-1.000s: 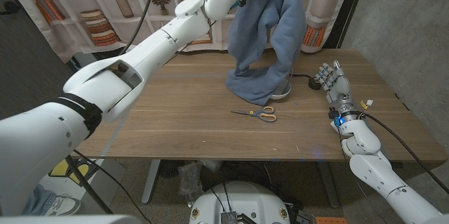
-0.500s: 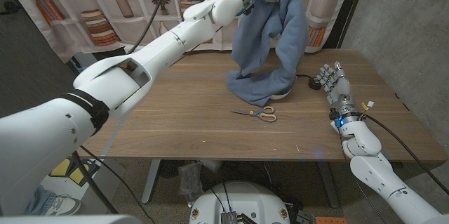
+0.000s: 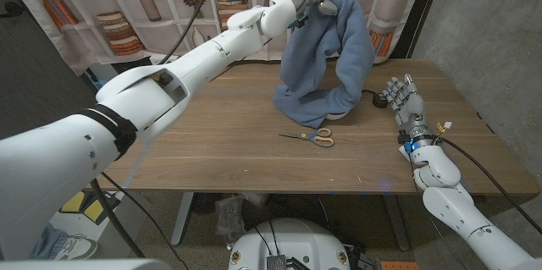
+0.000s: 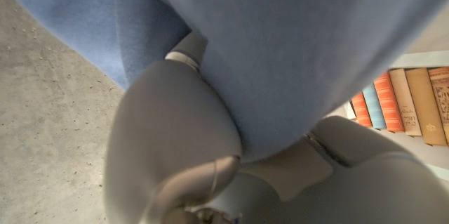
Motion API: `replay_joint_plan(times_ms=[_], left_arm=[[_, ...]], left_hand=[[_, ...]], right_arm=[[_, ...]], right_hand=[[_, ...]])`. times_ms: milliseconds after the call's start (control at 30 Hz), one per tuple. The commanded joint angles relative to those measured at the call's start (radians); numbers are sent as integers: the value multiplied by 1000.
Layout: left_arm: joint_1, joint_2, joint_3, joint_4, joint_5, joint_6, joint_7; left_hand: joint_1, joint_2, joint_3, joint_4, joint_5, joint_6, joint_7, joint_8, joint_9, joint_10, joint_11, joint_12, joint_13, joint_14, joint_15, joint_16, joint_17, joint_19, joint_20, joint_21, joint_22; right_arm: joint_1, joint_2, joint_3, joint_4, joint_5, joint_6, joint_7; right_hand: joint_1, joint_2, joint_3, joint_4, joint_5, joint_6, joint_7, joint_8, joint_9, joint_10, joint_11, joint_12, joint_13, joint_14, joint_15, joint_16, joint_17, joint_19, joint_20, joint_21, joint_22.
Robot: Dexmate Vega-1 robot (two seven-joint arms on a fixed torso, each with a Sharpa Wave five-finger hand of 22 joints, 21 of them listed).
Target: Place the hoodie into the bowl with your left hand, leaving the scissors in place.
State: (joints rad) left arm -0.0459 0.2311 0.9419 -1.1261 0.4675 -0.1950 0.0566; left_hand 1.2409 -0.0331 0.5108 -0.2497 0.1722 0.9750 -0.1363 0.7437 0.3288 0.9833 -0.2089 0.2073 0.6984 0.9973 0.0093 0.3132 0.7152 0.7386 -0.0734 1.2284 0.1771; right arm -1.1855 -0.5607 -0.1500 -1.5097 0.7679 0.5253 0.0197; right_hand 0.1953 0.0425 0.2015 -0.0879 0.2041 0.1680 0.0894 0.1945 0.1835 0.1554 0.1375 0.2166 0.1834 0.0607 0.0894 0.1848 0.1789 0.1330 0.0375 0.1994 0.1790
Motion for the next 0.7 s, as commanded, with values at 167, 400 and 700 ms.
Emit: replay_joint_plan(times_ms=[167,400,700], left_arm=[[-12,-22,58,75,12,-36,-26],[-13,-27,76,90,26,-38,-32],[-21,-42,95,113,35,-48,-39]], left_hand=[[1,7,133,122,5,-1,11,6,4,6,-4,3,-3,178,-234,-14,3,-11,-107,-3,0],[1,6,135,121,5,-3,6,9,4,6,-3,3,-4,180,-234,-19,1,-13,-105,-2,0],[0,6,137,121,5,-4,9,11,2,6,-3,5,-4,180,-233,-24,0,-16,-104,-1,0]], right_arm=[[21,4,-12,13,0,-16,2],[25,2,-13,13,-2,-18,1],[18,1,-12,12,-2,-16,1]], right_hand=[[10,5,1,-5,-4,10,2,0,4,6,-2,0,5,7,4,1,3,9,3,1,5],[9,5,0,-5,-4,9,1,0,4,6,-2,0,5,7,5,1,3,9,3,1,5],[9,5,0,-6,-4,9,3,0,4,6,-2,0,5,7,4,1,3,9,3,1,5]])
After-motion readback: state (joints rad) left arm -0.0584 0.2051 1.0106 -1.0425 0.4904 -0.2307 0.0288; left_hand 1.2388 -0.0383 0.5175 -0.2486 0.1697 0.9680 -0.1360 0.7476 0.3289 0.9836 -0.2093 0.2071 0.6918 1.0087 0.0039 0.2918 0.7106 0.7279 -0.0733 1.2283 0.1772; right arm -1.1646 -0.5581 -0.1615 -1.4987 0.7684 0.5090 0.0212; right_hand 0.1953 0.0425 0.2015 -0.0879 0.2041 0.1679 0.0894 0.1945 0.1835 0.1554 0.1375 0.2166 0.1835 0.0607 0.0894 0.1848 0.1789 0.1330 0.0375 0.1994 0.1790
